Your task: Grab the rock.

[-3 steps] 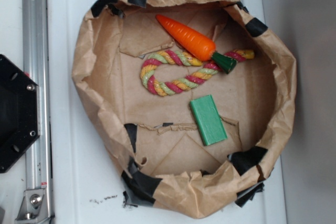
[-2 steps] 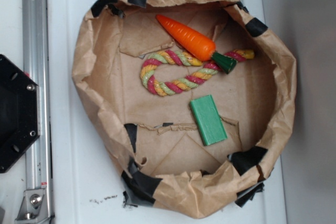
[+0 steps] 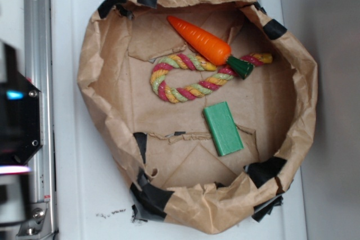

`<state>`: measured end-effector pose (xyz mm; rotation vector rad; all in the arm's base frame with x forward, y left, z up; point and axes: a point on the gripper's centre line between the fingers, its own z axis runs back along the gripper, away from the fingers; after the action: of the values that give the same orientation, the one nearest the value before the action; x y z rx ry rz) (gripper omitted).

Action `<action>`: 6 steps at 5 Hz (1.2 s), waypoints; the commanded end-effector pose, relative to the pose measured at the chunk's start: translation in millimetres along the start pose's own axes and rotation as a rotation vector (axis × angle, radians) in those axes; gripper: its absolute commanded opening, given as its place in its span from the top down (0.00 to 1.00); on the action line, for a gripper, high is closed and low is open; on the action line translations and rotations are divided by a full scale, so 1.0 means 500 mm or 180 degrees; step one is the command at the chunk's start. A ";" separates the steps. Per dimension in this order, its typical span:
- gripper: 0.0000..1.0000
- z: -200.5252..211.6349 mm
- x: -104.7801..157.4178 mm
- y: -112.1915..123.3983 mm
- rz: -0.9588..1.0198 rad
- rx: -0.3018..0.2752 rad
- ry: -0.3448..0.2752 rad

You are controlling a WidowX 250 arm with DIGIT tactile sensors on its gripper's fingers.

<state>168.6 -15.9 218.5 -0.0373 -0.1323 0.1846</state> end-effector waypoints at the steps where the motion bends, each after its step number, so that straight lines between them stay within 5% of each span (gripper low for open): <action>1: 0.00 -0.078 0.138 0.053 0.1338 -0.0282 0.0152; 2: 0.00 -0.137 0.146 0.083 0.2191 -0.0540 0.0718; 3: 0.00 -0.153 0.126 0.088 0.2720 -0.0628 0.0998; 4: 0.00 -0.188 0.100 0.041 0.3041 -0.0668 0.1280; 6: 0.00 -0.270 0.123 -0.031 0.3500 -0.1006 0.1157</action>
<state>254.6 -19.1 89.1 -0.4388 0.2709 1.2529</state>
